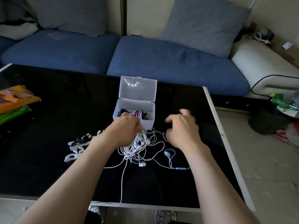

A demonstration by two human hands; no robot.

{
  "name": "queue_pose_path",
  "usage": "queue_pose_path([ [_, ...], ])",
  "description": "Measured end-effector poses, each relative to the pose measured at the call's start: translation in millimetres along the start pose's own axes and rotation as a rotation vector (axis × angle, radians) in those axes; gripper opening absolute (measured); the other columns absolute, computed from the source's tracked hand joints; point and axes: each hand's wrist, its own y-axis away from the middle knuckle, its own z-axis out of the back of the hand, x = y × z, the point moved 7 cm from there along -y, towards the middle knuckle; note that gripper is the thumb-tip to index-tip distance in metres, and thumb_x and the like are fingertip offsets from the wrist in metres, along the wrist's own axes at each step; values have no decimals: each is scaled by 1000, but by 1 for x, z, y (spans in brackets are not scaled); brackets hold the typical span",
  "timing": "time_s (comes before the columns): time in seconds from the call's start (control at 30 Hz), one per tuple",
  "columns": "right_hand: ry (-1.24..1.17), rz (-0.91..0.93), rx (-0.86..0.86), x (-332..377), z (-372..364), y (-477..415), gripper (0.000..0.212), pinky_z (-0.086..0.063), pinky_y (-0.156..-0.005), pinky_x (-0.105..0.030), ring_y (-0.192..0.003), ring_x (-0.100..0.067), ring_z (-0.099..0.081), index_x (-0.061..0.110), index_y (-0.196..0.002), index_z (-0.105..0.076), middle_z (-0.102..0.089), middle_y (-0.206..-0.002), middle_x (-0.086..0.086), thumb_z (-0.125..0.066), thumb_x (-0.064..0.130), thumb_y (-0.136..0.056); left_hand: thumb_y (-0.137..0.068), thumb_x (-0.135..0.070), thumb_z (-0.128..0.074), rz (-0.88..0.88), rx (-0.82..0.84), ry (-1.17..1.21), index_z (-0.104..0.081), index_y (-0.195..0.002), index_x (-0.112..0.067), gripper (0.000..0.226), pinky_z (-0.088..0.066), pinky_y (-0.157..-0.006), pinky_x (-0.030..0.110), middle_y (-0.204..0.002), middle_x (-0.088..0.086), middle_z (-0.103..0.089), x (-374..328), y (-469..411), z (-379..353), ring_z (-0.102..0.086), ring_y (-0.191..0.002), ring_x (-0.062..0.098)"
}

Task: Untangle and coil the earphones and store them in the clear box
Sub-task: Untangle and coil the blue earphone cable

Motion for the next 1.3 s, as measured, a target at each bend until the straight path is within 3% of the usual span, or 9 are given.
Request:
queue_pose_path([
  [0.13,-244,337,145,38,-13,10,26,-55,-90,-22,-110,-9,-70,26,-115,-80,-76,-119,6,-78,23,-90,-110,-28,-52,-4,4,12,-74,-100,-14,28,-37,-73,32,-88,0,-55,-2,-3,1,-47,-86,17],
  [0.27,-261,383,20,40,-11,2,5,-62,-77,-36,-77,-5,-72,25,-90,-84,-78,-83,10,-79,25,-92,-111,-31,-50,20,44,19,-67,-88,-6,38,-36,-65,34,-84,10,-59,-7,1,4,-53,-76,23],
  [0.47,-374,367,-143,36,2,1,13,-58,-69,-29,-72,-5,-68,21,-91,-75,-72,-82,11,-67,15,-100,-109,-19,-36,102,98,94,-61,-121,-13,28,-45,-88,37,-120,9,-66,-2,3,3,-60,-111,30],
  [0.67,-908,169,-101,20,18,-2,15,-61,-76,-38,-80,-20,-76,10,-88,-64,-79,-84,-6,-56,10,-101,-98,-7,-46,93,48,277,-35,-139,-33,50,-48,-70,38,-107,13,-67,3,2,7,-61,-82,26],
  [0.8,-1057,154,-49,27,27,5,19,-45,-57,-12,-58,1,-58,9,-88,-51,-67,-85,-21,-43,6,-104,-97,-5,-58,98,-172,555,-19,-137,-39,65,-53,-59,32,-93,26,-69,6,4,21,-68,-72,38],
  [0.87,-1085,128,-61,24,25,0,19,-47,-67,-25,-70,-11,-63,16,-82,-49,-64,-82,-15,-42,13,-100,-98,-13,-64,137,-217,564,-29,-142,-29,58,-51,-63,32,-91,18,-68,9,2,23,-66,-75,30],
  [0.97,-1178,94,-76,21,23,-4,15,-43,-75,-46,-79,-32,-61,26,-72,-45,-60,-82,-17,-42,23,-87,-95,-25,-68,192,-257,459,-64,-111,-20,17,-43,-72,32,-90,-1,-63,14,1,27,-60,-91,22],
  [1.13,-1477,19,-59,12,22,-7,26,-48,-64,-38,-54,-22,-62,17,-75,-42,-57,-62,0,-33,9,-98,-93,-2,-52,276,-223,655,-75,-87,-14,26,-46,-68,28,-82,-2,-66,9,7,29,-60,-81,18],
  [1.3,-1642,-102,-37,7,17,-8,26,-42,-48,-30,-51,-22,-47,15,-72,-40,-43,-66,-5,-31,10,-95,-100,-18,-52,241,25,944,-78,-102,-9,28,-56,-102,47,-105,9,-81,-3,11,19,-78,-103,29],
])
